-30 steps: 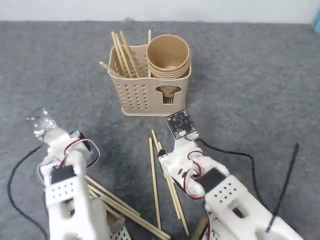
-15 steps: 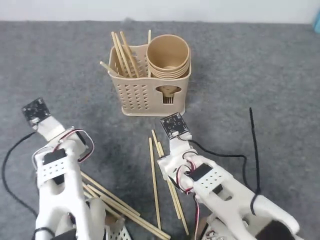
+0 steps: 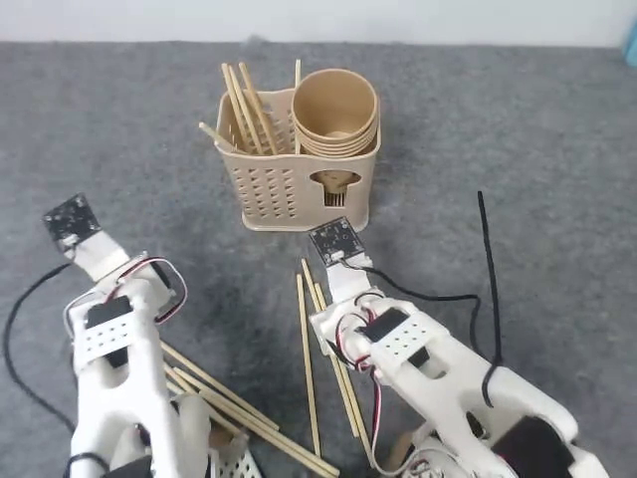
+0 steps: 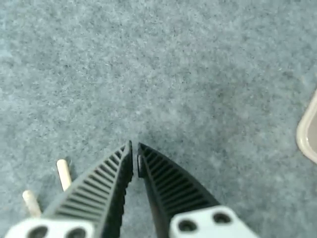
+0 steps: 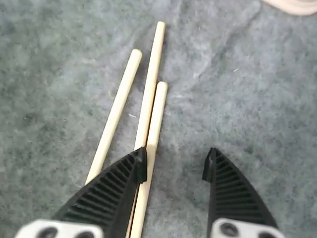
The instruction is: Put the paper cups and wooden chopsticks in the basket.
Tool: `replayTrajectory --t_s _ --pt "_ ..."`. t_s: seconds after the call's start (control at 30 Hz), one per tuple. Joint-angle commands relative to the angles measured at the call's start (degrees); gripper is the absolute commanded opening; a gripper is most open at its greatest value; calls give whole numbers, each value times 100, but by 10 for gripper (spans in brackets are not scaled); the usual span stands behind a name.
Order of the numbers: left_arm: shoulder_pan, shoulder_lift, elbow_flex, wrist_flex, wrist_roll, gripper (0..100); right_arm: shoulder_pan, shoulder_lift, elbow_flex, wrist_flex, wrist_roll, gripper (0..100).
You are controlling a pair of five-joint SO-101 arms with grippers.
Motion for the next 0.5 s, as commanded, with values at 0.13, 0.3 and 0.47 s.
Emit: replayTrajectory --t_s 0.13,0.3,0.47 --pt "-35 9 -215 -149 0 15 -743 48 -264 66 422 198" --pt "-35 9 -215 -149 0 15 -418 48 -299 127 457 180" --pt "-18 9 -215 -149 0 15 215 40 -273 127 501 7"
